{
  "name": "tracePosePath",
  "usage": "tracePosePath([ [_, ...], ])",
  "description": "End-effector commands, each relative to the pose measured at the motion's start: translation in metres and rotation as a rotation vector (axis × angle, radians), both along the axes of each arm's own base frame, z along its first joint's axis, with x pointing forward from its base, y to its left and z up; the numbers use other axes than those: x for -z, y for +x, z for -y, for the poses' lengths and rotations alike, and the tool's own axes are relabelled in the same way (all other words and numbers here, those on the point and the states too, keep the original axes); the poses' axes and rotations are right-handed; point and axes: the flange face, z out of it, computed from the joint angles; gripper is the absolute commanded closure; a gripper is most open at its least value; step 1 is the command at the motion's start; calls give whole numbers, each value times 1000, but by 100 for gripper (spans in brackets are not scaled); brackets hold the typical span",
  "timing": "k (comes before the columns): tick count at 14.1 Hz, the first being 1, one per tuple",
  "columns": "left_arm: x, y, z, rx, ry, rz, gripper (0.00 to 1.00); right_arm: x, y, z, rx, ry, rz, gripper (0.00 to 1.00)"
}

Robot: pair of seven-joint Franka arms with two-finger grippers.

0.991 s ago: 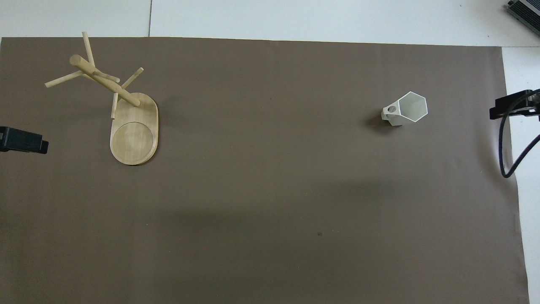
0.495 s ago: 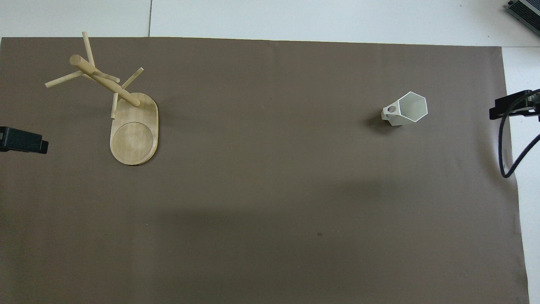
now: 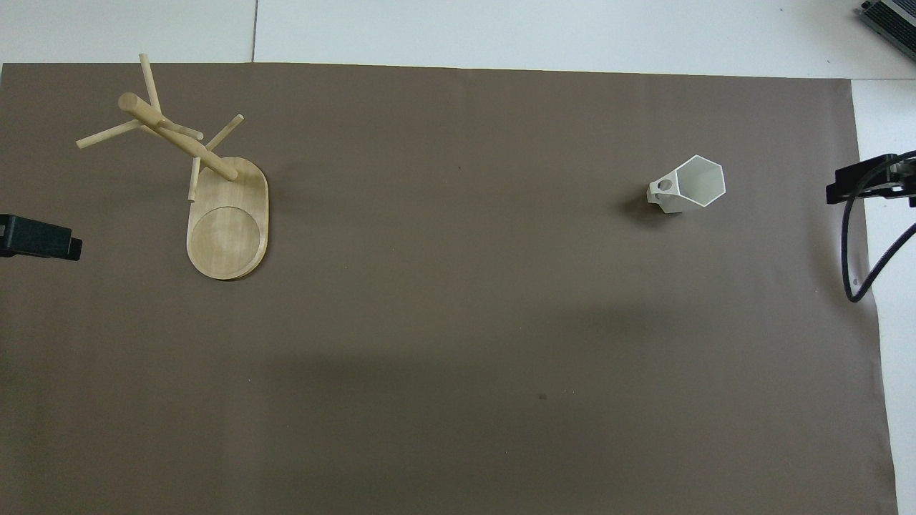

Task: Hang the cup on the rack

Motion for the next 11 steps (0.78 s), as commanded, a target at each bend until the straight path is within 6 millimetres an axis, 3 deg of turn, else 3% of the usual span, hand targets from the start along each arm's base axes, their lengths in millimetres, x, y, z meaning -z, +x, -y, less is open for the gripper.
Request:
tracePosePath([
  [1,-2,-8,-1,-5,17,-6,0,1,-3,-3,13,-1,15,0],
  [11,-2,-8,-1,-5,17,-6,0,2,-4,-3,10,-1,12,0],
])
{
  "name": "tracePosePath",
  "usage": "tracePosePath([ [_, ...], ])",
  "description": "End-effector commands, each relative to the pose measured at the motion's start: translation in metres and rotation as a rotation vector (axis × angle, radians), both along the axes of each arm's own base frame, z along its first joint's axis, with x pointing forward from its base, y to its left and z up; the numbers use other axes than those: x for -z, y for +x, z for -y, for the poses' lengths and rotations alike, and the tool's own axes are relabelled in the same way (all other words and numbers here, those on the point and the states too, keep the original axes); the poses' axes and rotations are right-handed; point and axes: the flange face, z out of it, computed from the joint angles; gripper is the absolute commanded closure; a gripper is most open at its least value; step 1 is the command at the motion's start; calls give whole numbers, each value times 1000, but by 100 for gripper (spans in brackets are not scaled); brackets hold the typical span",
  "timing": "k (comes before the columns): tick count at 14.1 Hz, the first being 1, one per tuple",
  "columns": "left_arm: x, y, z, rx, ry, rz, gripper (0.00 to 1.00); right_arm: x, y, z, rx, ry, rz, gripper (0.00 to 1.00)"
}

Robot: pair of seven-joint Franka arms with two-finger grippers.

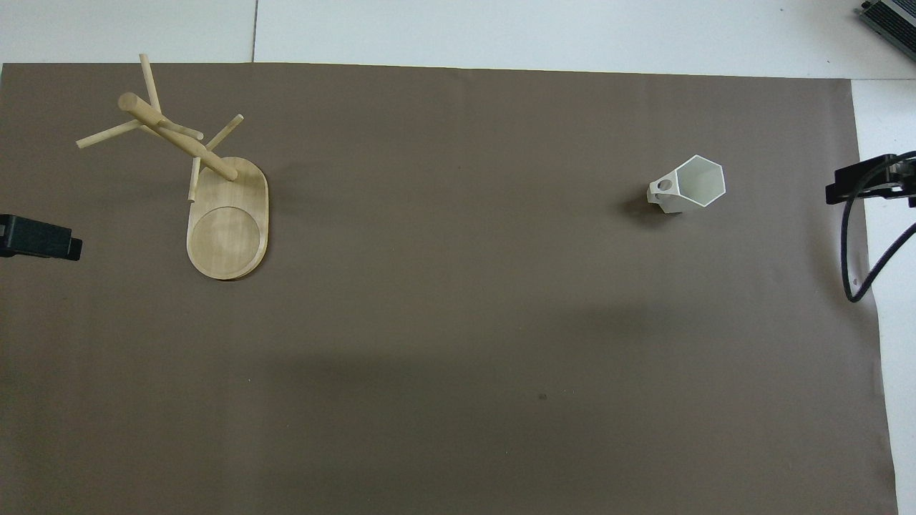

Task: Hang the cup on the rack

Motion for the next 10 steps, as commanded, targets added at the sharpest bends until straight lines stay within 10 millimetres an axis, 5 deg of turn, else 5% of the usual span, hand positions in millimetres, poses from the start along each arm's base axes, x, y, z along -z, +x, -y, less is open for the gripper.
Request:
tracePosePath([
  [1,-2,-8,-1,-5,17,-6,0,4,-3,-3,10,-1,14,0],
  [4,-2,-8,-1,-5,17,-6,0,25,-6,1,8,-7,42,0],
  [10,-2,-8,-1,-5,17,-6,0,122,12,7,-31,-15,102,0],
])
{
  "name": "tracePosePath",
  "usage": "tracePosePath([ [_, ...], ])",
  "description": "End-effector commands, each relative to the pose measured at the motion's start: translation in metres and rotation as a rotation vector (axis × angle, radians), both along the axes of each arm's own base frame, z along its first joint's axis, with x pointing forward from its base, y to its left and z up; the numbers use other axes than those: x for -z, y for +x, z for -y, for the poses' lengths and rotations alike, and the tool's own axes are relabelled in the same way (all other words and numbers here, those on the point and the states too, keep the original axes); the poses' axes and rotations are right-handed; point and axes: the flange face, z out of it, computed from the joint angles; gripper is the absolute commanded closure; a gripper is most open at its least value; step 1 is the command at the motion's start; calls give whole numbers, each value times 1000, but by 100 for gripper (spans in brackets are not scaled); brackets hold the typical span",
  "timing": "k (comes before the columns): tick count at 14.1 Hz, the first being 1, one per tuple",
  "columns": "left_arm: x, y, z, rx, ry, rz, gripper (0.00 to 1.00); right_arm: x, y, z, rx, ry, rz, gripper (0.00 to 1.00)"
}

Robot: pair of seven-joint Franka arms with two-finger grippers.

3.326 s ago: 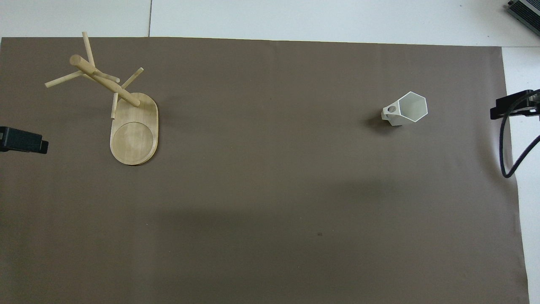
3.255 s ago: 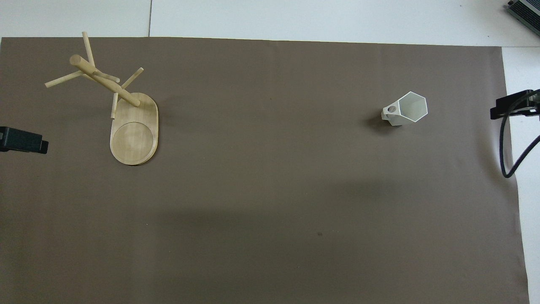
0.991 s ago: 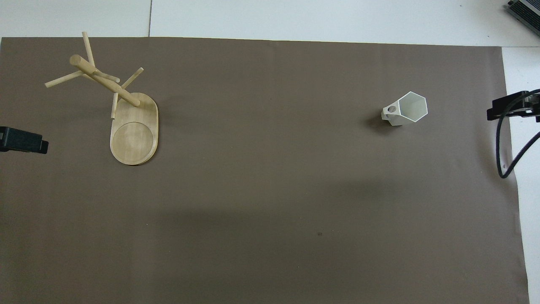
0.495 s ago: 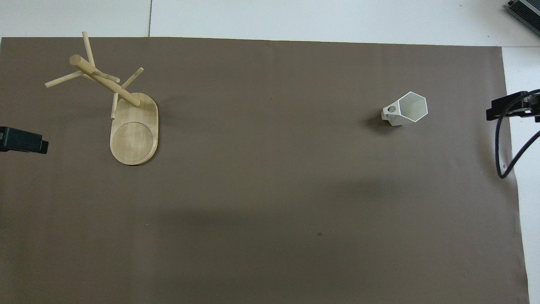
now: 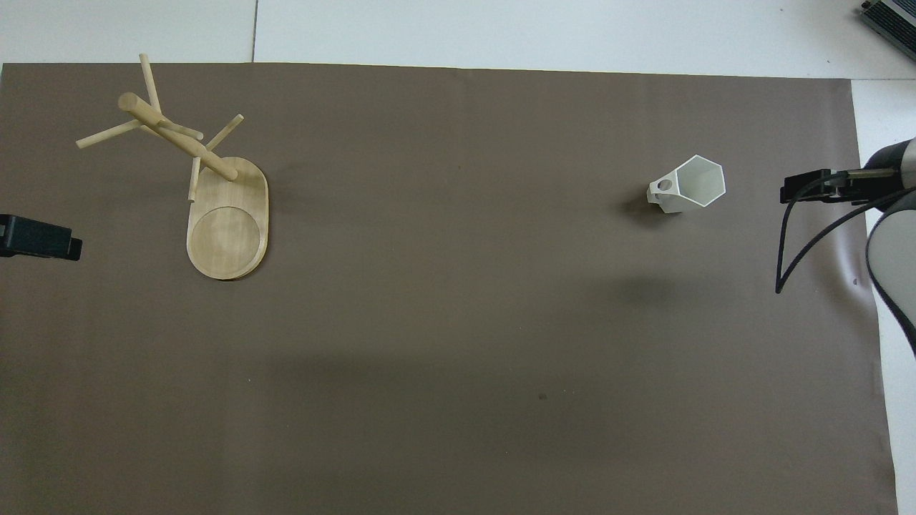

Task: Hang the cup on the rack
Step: 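Reach the right gripper to the white cup and grasp its rim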

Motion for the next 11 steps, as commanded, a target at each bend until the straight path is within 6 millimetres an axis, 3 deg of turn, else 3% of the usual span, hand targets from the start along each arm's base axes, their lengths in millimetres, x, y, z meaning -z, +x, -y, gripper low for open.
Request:
tracePosePath([
  [1,-2,-8,-1,-5,17,-6,0,39,8,3,-18,-2,10,0],
  [11,-2,-8,-1,-5,17,-6,0,118,50,3,-28,-3,98,0],
])
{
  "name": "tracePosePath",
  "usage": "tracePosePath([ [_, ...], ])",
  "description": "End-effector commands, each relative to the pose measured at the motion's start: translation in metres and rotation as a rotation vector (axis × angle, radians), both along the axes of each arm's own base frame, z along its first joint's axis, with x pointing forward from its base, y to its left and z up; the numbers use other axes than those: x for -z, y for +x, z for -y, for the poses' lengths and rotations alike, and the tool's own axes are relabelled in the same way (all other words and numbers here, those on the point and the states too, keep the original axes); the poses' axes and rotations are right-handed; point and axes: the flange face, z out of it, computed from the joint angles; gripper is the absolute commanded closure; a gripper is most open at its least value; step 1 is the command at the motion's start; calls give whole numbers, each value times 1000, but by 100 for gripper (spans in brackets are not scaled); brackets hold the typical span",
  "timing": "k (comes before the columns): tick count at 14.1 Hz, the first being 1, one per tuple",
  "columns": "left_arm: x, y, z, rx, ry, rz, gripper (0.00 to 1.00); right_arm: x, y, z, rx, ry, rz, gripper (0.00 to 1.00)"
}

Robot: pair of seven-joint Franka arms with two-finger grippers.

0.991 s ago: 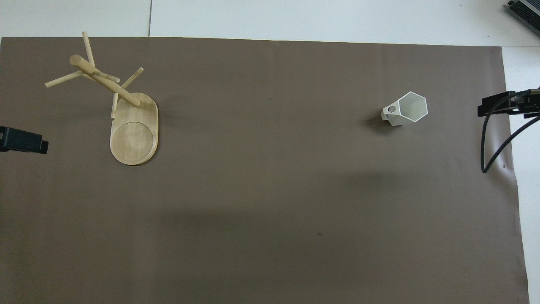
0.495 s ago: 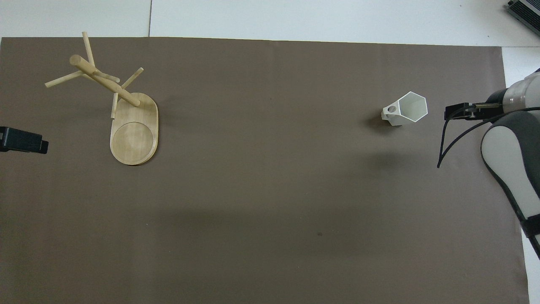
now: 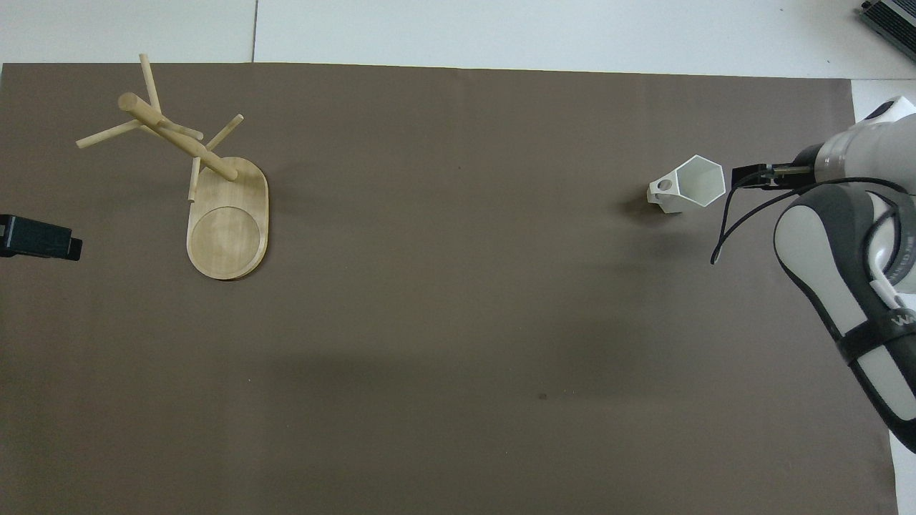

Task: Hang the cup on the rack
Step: 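Reach the right gripper to the white cup and grasp its rim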

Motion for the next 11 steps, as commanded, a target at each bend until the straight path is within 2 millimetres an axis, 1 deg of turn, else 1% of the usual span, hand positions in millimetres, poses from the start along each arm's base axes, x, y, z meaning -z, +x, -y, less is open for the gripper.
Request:
tracePosePath([
  [1,-2,-8,-1,-5,17,-6,0,15,8,-3,-23,-3,25,0],
  [2,-2,-8,-1,-5,17,-6,0,17,9,-4,-23,-2,28,0],
  [4,-2,-8,-1,-5,17,-6,0,29,12,-7,-29,0,28,0],
  [8,-2,-8,-1,-5,17,-6,0,55,21,-8,-32,1,53,0],
  [11,-2,-8,-1,-5,17,-6,0,59,22,-9,-32,2,52,0],
])
